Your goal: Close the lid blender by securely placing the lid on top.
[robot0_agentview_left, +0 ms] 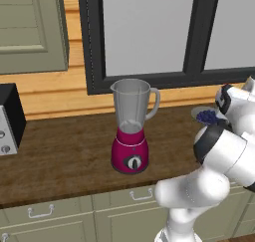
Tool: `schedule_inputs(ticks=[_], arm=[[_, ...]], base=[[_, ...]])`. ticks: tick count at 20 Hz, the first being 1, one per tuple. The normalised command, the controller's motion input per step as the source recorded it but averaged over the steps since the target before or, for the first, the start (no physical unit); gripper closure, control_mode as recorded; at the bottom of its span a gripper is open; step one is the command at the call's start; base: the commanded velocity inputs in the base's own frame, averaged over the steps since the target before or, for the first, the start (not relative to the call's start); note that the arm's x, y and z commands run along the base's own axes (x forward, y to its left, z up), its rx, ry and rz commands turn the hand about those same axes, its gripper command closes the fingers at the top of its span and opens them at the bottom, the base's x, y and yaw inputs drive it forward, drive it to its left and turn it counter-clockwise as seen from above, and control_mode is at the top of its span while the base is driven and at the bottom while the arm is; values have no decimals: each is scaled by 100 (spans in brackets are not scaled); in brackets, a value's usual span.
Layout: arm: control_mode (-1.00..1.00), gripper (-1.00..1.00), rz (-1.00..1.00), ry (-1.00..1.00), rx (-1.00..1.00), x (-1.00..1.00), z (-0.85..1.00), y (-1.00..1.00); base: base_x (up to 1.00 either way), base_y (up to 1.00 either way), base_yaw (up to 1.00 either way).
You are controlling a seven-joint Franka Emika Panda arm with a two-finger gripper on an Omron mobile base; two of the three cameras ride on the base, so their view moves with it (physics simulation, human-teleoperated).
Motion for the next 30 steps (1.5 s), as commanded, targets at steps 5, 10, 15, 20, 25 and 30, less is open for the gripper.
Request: schedule_inputs(ticks=[5, 10, 15, 20, 25, 30], arm=[[-100, 100, 13, -6, 0, -24, 88, 46], [-100, 100, 11, -3, 0, -22, 82, 50], [-100, 100, 8, -5, 0, -16, 81, 52], [-100, 100, 7, -6, 0, -14, 83, 52], [-100, 100, 7, -5, 0, -12, 64, 59], [-100, 100, 7, -7, 0, -12, 47, 66]], base=[[0, 0, 0], [0, 0, 0], [0, 0, 0], [0, 0, 0], [0, 0, 0], [0, 0, 0]])
